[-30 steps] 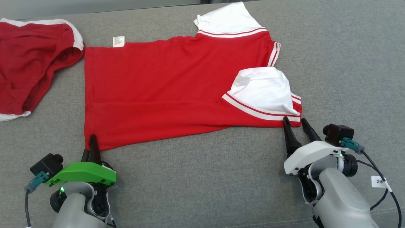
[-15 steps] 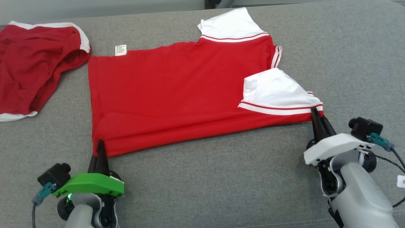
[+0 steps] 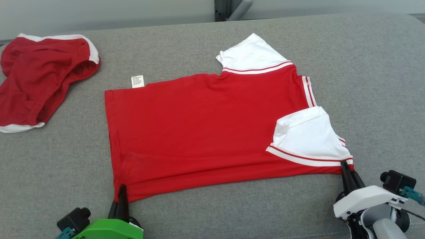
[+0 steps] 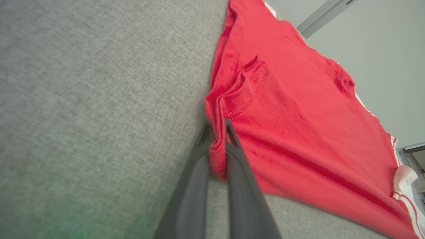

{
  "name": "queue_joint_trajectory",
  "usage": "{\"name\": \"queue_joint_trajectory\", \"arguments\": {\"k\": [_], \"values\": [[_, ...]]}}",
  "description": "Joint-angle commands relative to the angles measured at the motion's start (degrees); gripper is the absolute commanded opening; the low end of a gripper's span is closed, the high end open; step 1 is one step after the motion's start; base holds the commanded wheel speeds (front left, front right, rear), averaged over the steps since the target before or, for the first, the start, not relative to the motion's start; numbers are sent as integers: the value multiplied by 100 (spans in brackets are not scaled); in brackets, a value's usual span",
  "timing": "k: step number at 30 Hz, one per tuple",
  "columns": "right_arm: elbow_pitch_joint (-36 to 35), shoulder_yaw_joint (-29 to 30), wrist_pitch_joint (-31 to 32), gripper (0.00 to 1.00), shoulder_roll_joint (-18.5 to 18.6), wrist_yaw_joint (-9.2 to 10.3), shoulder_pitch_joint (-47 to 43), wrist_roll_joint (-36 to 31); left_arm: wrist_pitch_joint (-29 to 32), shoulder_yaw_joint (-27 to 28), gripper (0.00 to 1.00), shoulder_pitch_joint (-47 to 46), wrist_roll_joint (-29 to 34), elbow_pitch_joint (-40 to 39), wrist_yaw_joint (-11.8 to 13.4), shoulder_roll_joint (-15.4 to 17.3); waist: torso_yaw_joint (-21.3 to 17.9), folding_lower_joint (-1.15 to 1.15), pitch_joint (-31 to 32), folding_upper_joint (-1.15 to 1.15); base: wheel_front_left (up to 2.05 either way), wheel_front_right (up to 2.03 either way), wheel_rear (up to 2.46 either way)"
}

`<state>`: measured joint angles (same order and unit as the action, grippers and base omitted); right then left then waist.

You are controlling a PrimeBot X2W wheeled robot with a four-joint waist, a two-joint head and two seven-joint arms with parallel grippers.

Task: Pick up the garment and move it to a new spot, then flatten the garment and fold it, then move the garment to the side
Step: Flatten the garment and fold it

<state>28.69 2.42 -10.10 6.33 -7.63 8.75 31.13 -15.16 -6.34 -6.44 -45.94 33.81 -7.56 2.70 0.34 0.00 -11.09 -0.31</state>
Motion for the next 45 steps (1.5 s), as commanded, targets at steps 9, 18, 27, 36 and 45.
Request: {"name": "queue_joint_trajectory", "arguments": {"k": [9,18,27,36,45], "values": [[86,144,-98,25,-125,25,-275,-136,7,88,34,358,100,229,205,70,-72,0,172,31,0,0,0],[-204,310,-152,100,-115,17,-417,-195,6,250,100,461,316,-170,244,311,-151,0,234,31,0,0,0],[-927,365,3,100,56,17,-245,-590,555,22,100,-301,836,-838,477,979,-271,0,110,31,0,0,0],[-1588,-161,341,100,287,17,229,-733,1397,-389,100,-1773,1382,-701,568,1528,-436,0,-421,31,0,0,0],[-1768,-587,377,100,472,17,681,-597,1735,-498,100,-2922,1576,312,702,1626,-554,0,-981,31,0,0,0]]}}
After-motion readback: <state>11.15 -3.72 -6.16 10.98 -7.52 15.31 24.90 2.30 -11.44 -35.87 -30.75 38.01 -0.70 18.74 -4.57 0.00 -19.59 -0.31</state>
